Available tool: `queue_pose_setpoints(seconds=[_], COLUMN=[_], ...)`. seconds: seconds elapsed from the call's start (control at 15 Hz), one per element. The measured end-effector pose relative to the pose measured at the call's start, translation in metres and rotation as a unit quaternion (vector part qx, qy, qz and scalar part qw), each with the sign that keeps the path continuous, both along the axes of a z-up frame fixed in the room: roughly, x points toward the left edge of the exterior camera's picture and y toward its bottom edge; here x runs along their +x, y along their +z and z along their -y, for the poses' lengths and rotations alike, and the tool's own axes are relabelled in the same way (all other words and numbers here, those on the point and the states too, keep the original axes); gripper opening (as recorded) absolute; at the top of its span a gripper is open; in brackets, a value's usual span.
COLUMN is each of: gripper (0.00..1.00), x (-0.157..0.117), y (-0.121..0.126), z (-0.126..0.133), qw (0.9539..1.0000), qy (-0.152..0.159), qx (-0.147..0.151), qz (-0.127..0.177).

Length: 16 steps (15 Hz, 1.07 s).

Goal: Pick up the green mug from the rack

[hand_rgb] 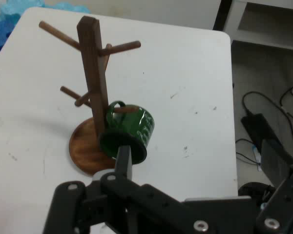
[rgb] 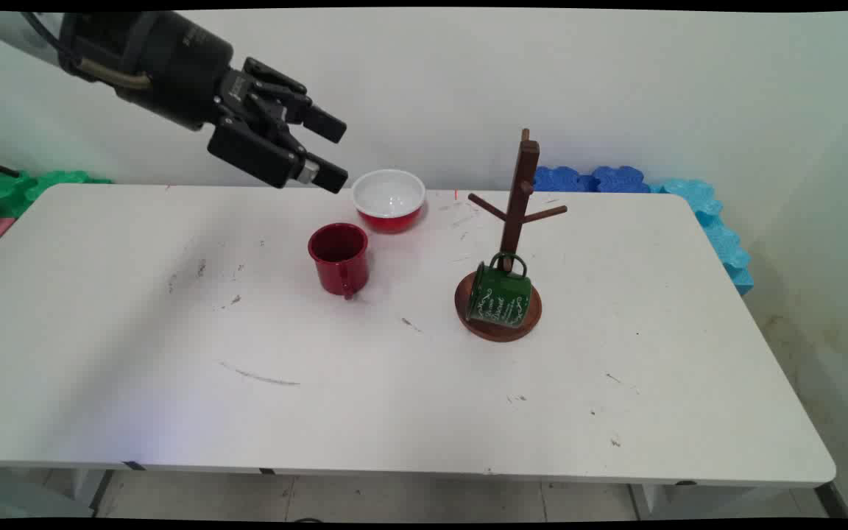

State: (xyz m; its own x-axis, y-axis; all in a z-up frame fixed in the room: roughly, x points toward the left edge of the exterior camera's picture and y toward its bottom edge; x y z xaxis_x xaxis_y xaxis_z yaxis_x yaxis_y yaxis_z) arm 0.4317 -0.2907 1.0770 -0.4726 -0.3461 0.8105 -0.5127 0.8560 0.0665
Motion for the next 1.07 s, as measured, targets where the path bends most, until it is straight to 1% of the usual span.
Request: queue_pose_setpoints(seconds=[0.27,0.47,1.07], gripper=[1.0,1.0,1.0], x=[0.004,0.007,0.015], y=[-0.014,-0.03,-0.09], z=[0.003,0.004,0.01], qw=[0.9999,0.9996,0.9972], qy=[0.008,0.015,0.038], qx=[0.011,0.023,0.064], qz=[0.002,0.001,-0.013])
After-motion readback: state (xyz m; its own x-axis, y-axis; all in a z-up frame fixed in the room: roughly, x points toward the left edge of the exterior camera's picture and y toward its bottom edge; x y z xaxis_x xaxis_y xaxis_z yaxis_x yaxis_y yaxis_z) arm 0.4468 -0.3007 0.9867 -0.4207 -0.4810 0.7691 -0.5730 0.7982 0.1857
